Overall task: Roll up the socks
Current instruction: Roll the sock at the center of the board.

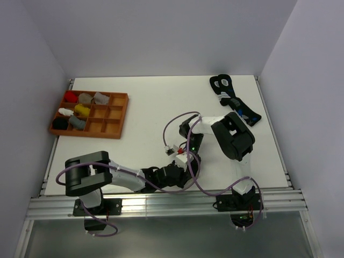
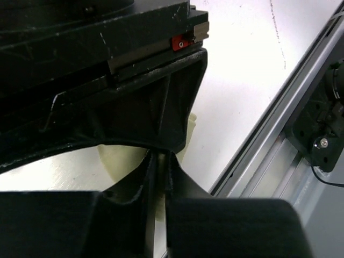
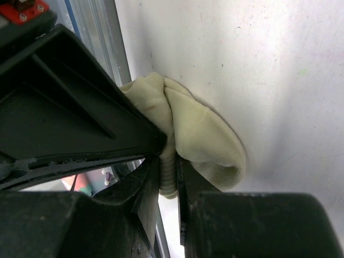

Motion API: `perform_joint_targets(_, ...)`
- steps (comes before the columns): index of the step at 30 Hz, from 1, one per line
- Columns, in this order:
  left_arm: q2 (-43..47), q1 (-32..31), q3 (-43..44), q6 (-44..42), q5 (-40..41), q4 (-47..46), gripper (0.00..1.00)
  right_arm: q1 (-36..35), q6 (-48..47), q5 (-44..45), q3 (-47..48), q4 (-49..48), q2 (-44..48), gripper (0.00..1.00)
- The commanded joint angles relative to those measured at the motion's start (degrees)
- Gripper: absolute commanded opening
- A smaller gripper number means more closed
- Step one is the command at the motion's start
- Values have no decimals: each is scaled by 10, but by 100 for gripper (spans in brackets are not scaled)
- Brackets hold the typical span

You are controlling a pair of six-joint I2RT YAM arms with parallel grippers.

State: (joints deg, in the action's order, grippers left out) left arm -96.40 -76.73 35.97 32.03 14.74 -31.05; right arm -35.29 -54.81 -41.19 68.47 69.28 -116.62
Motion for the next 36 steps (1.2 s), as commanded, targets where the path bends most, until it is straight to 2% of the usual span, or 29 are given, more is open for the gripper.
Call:
perform_joint_targets(1, -24, 7, -20, 22, -23, 17, 8, 1, -3, 23, -10, -54, 9, 22)
perform_joint_targets(4, -34, 8, -24, 37, -41, 17, 0, 4, 22, 16, -15, -79, 28, 26)
perform_joint_targets(8, -47, 8, -35, 64, -54, 14, 0, 10, 58, 16, -32, -114, 51, 32)
perform_joint_targets(10, -53, 8, -41, 71, -68, 10, 0, 22, 63, 4, -37, -122, 66, 40)
perform_joint_targets(13, -59, 11, -50, 87, -79, 0, 0, 35, 61, -2, -44, -127, 87, 45)
perform_joint_targets(25, -84, 25, -42, 141, -87, 23, 0, 99, 34, -22, -64, -107, 145, 46)
perform_joint_targets(36, -97, 81, -45, 174, -171, 30, 0, 141, 10, 0, -105, -114, 242, 47)
